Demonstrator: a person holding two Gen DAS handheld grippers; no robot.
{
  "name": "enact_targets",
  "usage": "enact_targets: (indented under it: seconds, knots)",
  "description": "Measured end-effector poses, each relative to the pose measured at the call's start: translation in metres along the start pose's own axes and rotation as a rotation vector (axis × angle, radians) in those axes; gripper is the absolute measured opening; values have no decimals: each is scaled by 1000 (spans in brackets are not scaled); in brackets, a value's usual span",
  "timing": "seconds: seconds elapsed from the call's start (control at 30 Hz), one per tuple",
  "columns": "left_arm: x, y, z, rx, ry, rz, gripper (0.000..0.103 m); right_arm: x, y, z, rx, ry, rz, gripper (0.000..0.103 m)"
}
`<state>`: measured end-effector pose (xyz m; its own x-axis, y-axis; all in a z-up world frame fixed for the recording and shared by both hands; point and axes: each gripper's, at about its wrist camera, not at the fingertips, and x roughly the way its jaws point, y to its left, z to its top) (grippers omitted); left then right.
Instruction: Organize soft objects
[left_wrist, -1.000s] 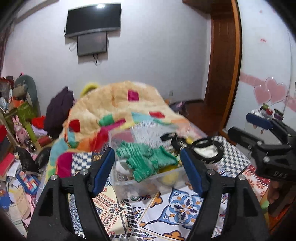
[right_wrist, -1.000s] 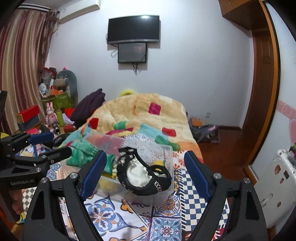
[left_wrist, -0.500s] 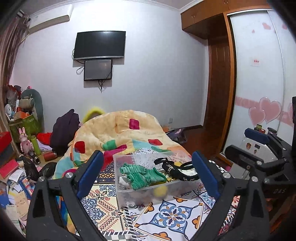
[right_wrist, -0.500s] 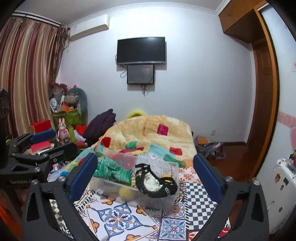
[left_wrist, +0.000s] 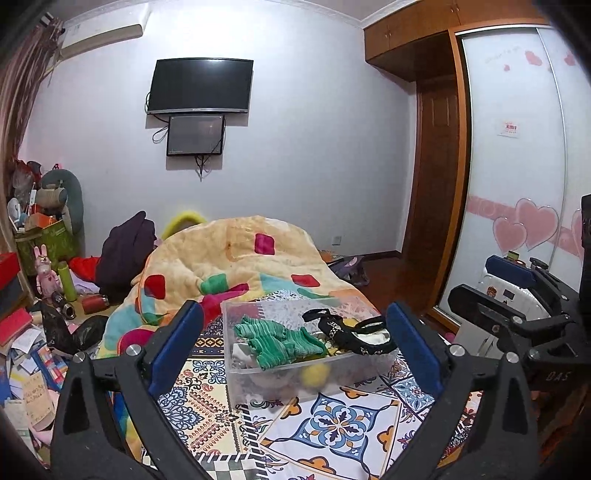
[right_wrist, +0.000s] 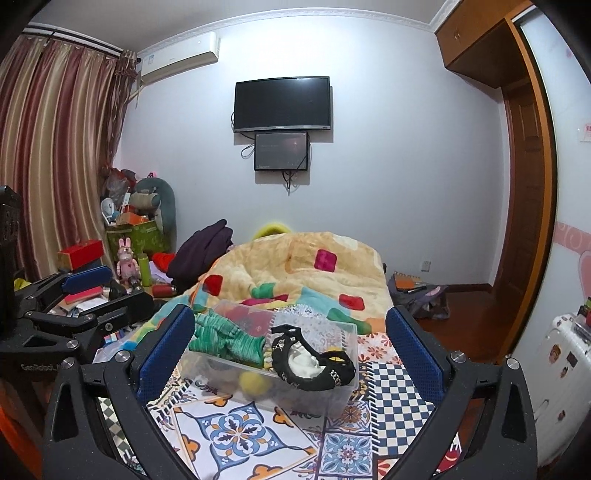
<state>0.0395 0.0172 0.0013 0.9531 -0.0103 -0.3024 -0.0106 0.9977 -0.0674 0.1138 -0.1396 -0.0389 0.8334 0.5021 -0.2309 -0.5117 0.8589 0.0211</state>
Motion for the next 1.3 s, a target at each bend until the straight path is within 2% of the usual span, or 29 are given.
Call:
enact_targets:
  seconds: [1.3]
  knots:
    - [-1,-2,0,0,1,-8,102,-7,2,1,18,0,7,103]
